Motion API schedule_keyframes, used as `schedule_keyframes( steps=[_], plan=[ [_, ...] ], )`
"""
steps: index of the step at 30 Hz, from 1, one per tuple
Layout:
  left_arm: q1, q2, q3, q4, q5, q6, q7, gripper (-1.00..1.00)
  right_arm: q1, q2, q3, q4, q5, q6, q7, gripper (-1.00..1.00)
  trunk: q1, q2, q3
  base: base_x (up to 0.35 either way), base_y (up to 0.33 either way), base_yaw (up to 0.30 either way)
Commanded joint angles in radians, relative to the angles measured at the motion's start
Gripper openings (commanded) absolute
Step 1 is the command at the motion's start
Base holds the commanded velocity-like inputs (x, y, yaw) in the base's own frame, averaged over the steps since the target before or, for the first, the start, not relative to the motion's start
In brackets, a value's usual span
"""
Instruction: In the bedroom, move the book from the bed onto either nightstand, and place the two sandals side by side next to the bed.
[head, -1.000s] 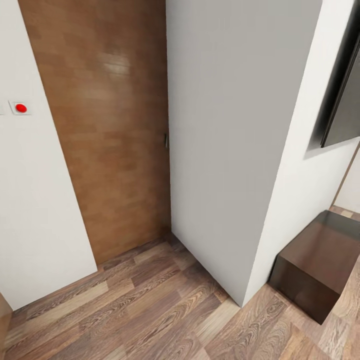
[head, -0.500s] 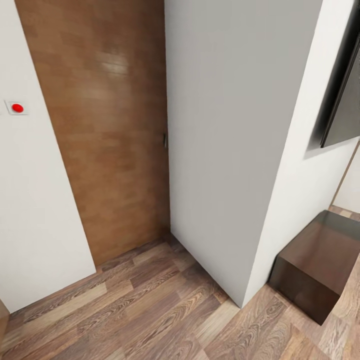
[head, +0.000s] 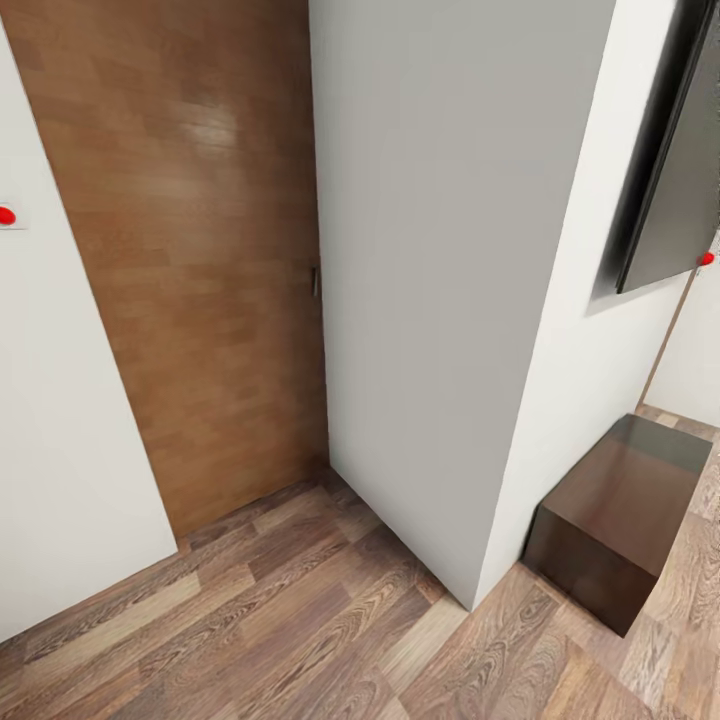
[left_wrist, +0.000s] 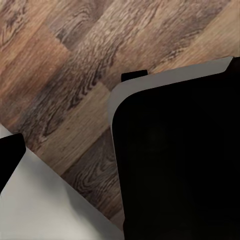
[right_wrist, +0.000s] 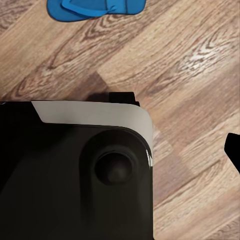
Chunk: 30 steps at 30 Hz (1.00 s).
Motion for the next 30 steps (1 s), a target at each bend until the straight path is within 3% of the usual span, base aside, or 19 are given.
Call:
schedule_keyframes(
  steps=[1, 15, 30],
  plan=[
    [0.000, 0.000, -0.008, 0.001, -0.001, -0.003, 0.006, 1.00, -0.001, 0.000, -0.001, 0.001, 0.000, -0.003, -0.001, 1.00, 0.000, -0.001, -0.001, 0.001, 0.000, -0.051],
    [0.000, 0.000, -0.007, 0.001, -0.001, -0.003, 0.006, 1.00, -0.001, 0.000, -0.001, 0.001, 0.000, -0.003, -0.001, 1.00, 0.000, -0.001, -0.001, 0.022, 0.034, -0.035],
    [0.000, 0.000, -0.007, 0.001, -0.001, -0.003, 0.006, 1.00, -0.001, 0.000, -0.001, 0.001, 0.000, -0.003, -0.001, 1.00, 0.000, -0.001, -0.001, 0.012, 0.015, -0.123]
  ],
)
